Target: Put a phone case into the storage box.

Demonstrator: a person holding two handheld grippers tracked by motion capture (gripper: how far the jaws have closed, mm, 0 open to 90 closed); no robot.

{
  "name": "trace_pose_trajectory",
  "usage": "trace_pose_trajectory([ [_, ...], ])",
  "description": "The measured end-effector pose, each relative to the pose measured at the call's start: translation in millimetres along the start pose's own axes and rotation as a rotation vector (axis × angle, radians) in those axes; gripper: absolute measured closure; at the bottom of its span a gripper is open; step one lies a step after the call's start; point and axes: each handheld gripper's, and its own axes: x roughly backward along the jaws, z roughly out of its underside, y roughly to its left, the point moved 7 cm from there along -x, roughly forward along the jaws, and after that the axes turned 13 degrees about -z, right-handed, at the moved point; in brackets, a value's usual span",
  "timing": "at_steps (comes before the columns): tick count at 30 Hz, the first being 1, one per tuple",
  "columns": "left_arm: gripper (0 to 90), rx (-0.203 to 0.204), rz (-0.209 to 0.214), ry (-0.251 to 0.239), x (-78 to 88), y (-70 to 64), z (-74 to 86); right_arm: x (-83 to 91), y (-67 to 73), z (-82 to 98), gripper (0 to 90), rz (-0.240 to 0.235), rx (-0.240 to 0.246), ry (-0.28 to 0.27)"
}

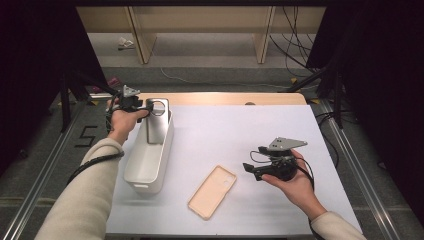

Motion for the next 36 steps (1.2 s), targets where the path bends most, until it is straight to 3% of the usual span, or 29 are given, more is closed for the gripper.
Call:
trace_pose_trajectory([
  [5, 32.9, 0.004, -0.019, -0.004, 5.6, 0.6, -3.9, -0.2, 0.0, 0.1, 16.5, 0.000, -0.001, 0.001],
  [8, 26.0, 0.033, -0.023, 0.006, 11.3, 1.4, -4.5, -0.4, 0.2, 0.1, 16.5, 0.000, -0.001, 0.002],
  [10, 16.7, 0.048, -0.016, 0.010, 16.1, 1.3, -3.8, -0.7, 0.4, 0.3, 16.5, -0.002, -0.002, 0.004],
  [14, 25.7, 0.030, 0.052, 0.015, 31.4, -3.5, 0.6, -1.4, 0.8, 0.7, 16.5, -0.004, -0.003, 0.009],
  [15, 24.3, 0.027, 0.061, 0.012, 35.5, -4.7, 1.5, -1.8, 1.1, 0.7, 16.5, -0.006, -0.005, 0.008],
  [17, 13.2, 0.037, 0.073, 0.020, 44.6, -7.8, 4.0, -2.0, 1.3, 0.9, 16.5, -0.007, -0.004, 0.010],
  [19, 11.2, 0.040, 0.099, 0.005, 55.5, -12.0, 5.3, -2.3, 1.4, 0.9, 16.5, -0.007, -0.008, 0.010],
  [24, 0.3, 0.053, 0.120, -0.037, 85.7, -18.1, 12.6, -3.0, 1.6, 1.3, 16.5, -0.009, -0.010, 0.013],
  [31, 0.0, 0.049, 0.128, -0.076, 124.6, -24.9, 38.3, -4.4, 1.8, 1.0, 16.5, -0.010, -0.017, 0.014],
  [33, 0.0, 0.074, 0.145, -0.084, 134.8, -29.4, 46.9, -4.6, 2.5, 0.9, 16.5, -0.012, -0.020, 0.015],
  [36, 0.0, 0.054, 0.144, -0.090, 146.1, -34.4, 57.4, -4.8, 3.5, 0.4, 16.5, -0.015, -0.014, 0.012],
])
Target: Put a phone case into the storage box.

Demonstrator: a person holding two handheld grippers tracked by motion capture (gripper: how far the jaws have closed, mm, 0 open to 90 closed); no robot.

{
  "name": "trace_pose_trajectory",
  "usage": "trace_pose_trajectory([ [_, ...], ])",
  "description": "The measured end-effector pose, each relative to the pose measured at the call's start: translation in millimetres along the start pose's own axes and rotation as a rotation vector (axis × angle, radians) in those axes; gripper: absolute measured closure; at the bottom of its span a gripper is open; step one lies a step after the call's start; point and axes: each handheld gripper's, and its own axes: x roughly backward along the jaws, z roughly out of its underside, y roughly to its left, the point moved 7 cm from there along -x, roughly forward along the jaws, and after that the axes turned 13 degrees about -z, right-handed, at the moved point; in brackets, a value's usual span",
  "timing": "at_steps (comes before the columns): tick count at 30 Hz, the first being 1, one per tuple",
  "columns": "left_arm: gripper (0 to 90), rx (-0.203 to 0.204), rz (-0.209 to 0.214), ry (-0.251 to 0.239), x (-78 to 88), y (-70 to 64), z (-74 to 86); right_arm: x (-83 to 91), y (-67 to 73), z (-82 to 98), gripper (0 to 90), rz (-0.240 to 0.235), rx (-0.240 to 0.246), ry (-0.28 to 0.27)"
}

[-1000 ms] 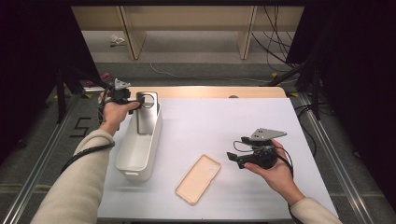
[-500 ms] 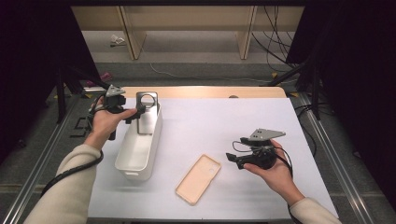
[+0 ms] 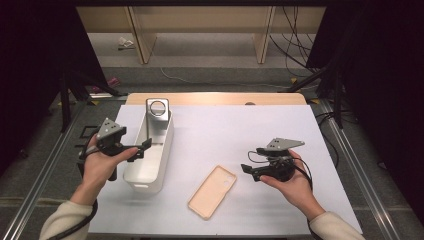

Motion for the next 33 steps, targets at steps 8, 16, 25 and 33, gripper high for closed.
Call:
trace_pose_trajectory([
  [8, 0.0, -0.062, 0.040, -0.022, 14.2, -22.5, 17.6, -3.5, 1.3, -0.2, 16.5, -0.008, 0.004, 0.006],
  [16, 0.0, -0.090, 0.056, -0.069, 15.1, -31.4, 19.2, -5.7, 0.3, 0.4, 16.5, -0.020, 0.001, 0.008],
  [25, 0.0, -0.075, 0.052, -0.080, 18.4, -27.9, 17.7, -6.3, 2.8, 0.2, 16.5, -0.022, 0.005, 0.012],
  [33, 0.0, -0.065, 0.056, -0.077, 16.7, -28.4, 17.5, -6.9, 3.9, -1.5, 16.5, -0.026, 0.007, 0.006],
])
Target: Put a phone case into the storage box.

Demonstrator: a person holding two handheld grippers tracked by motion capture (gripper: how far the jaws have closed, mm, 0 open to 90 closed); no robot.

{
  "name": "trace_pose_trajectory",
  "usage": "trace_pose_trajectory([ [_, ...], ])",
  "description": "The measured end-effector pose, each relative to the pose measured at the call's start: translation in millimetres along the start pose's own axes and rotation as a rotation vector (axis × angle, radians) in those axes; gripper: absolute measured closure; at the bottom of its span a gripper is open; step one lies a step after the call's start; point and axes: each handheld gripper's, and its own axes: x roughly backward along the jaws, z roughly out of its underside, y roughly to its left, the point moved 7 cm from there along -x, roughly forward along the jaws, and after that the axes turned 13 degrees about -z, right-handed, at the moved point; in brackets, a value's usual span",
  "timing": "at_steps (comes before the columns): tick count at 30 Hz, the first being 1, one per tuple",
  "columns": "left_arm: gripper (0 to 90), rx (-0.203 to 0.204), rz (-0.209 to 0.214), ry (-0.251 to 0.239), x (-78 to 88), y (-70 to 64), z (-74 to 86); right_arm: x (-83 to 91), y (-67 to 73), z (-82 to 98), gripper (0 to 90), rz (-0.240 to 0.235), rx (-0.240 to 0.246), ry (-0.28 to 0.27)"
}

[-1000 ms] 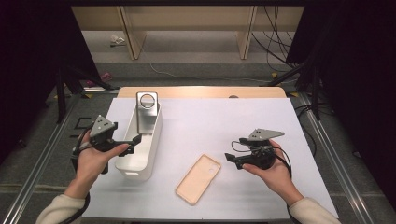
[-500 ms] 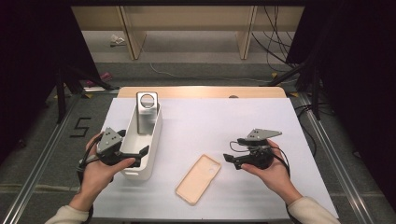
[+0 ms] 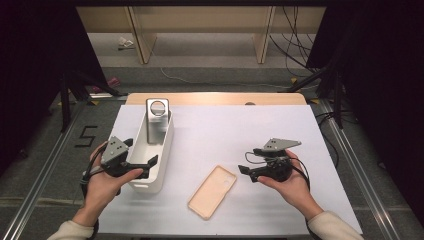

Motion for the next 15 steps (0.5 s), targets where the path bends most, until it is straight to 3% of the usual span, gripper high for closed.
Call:
trace_pose_trajectory([
  [7, 0.0, -0.003, 0.001, -0.002, 0.7, -2.8, -1.8, -8.8, 17.0, -3.0, 17.1, -0.055, 0.005, 0.022],
  [10, 0.0, -0.013, -0.002, -0.005, 0.8, -4.2, -3.5, -12.7, 28.2, -3.8, 22.5, -0.088, 0.025, 0.042],
  [15, 0.1, -0.014, -0.001, -0.002, 1.0, -5.7, -3.3, -20.6, 41.0, -0.6, 45.6, -0.108, 0.046, 0.108],
])
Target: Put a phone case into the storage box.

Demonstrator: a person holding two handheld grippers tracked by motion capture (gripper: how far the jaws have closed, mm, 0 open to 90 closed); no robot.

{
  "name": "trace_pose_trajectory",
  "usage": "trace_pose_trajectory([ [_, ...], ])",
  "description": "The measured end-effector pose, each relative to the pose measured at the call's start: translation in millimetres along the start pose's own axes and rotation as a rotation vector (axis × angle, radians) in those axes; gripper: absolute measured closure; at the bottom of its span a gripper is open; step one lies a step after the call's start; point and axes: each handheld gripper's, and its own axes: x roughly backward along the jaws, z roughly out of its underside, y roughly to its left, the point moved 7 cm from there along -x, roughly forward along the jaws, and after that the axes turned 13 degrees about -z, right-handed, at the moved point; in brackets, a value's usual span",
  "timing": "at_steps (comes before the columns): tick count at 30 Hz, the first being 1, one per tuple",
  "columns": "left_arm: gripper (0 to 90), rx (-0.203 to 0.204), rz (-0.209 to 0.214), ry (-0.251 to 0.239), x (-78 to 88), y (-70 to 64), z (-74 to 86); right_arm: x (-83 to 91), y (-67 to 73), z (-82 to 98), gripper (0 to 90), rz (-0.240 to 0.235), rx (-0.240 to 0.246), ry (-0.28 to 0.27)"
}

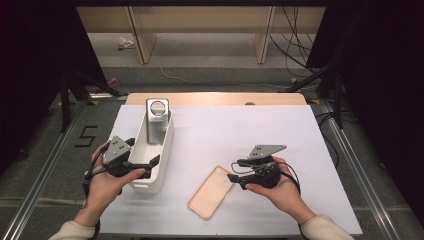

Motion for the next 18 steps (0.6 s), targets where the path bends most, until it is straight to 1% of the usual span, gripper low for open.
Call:
trace_pose_trajectory([
  [1, 0.1, -0.003, 0.000, 0.000, -0.1, 0.2, 0.2, -2.4, 1.8, 0.6, 50.4, 0.002, 0.006, 0.020],
  [3, 0.2, -0.002, -0.003, 0.001, -0.1, 0.9, 0.3, -8.4, 6.1, 2.5, 67.2, -0.017, 0.010, 0.068],
  [5, 0.3, -0.003, -0.007, 0.000, 0.3, 1.6, 0.2, -15.0, 10.5, 4.5, 77.3, -0.028, 0.010, 0.115],
  [7, 0.2, -0.002, -0.008, 0.001, 0.3, 2.0, 0.1, -22.4, 15.9, 6.2, 84.8, -0.045, 0.004, 0.157],
  [10, 0.2, -0.006, -0.007, 0.003, -0.8, 1.9, 0.3, -34.8, 22.0, 11.4, 90.0, -0.064, -0.014, 0.228],
  [12, 0.2, -0.008, -0.003, 0.002, -1.5, 1.4, 0.1, -42.5, 25.6, 14.1, 90.0, -0.078, -0.020, 0.263],
  [15, 0.3, -0.007, -0.002, 0.003, -1.7, 0.9, 0.5, -51.1, 29.0, 14.1, 90.0, -0.087, -0.020, 0.289],
  [17, 0.3, -0.008, -0.001, 0.004, -1.8, 0.5, 0.8, -55.9, 30.1, 14.7, 90.0, -0.093, -0.027, 0.304],
  [18, 0.3, -0.006, -0.001, 0.003, -1.7, 0.2, 0.7, -58.3, 30.1, 16.3, 90.0, -0.090, -0.036, 0.323],
])
